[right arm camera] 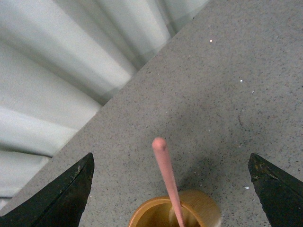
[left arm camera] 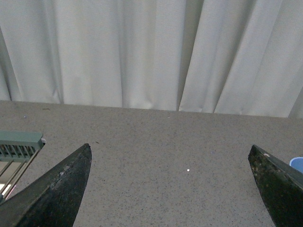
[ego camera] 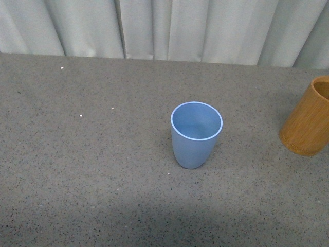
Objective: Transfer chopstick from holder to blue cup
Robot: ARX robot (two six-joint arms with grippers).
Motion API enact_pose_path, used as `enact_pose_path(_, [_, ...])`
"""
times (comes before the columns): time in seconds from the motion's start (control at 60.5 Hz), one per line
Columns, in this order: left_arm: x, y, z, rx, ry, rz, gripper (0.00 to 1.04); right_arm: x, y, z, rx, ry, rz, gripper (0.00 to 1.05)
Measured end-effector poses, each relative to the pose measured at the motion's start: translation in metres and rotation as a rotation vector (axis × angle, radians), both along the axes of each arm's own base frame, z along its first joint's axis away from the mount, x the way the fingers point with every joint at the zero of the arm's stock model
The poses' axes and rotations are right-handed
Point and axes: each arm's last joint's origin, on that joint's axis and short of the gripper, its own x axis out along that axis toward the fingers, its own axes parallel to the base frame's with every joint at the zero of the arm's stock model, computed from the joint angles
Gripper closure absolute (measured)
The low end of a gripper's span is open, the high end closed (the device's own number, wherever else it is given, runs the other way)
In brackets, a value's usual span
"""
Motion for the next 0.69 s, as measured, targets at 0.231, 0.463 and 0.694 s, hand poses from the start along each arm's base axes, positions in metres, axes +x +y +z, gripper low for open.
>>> enact_pose_path(0.231, [0.000, 0.000, 0.000, 0.000, 0.000, 0.000, 0.07, 0.010, 0.005, -0.023, 0.010, 0.052, 0.012, 0.10])
enact_pose_path(0.463, [0.000, 0.000, 0.000, 0.000, 0.000, 0.000, 0.07, 0.019, -0.003, -0.039, 0.028, 0.065, 0.003, 0.10])
enact_pose_path(0.694, [0.000, 0.000, 0.000, 0.000, 0.000, 0.000, 0.07, 0.035, -0.015, -0.056, 0.040, 0.078, -0.001, 0.24])
